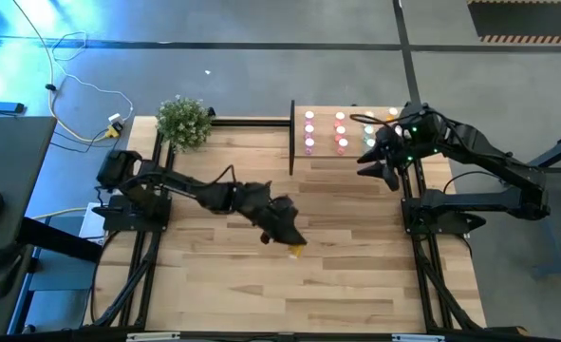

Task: Pick and place medicine bottles onto shelf by color
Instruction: Put the orange pill bottle on the shelf aligned with the other orange pill bottles

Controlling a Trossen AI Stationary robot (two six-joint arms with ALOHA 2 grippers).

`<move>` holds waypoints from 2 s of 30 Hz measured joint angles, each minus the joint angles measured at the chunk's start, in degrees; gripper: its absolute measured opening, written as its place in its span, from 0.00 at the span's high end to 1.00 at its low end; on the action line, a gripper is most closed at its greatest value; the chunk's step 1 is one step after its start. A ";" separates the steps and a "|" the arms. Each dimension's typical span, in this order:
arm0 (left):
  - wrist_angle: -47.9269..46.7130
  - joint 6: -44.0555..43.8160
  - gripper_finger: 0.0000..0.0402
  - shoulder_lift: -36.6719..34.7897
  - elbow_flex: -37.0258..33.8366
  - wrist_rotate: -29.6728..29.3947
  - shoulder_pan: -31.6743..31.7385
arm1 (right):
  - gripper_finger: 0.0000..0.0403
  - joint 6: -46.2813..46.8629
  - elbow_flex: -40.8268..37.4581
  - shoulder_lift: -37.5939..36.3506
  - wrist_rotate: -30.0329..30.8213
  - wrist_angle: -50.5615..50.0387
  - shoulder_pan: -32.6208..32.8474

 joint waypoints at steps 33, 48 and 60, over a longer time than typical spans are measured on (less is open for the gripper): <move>12.15 -42.62 0.77 0.00 -0.02 -4.92 13.31 | 0.45 -33.71 0.00 7.45 0.78 26.07 18.88; 13.75 -41.90 0.77 0.00 0.00 -6.26 13.84 | 0.45 -39.24 0.00 16.68 7.33 31.13 24.74; 14.33 -41.72 0.77 0.00 0.00 -4.85 13.84 | 0.55 -39.29 0.00 18.16 11.36 31.27 24.74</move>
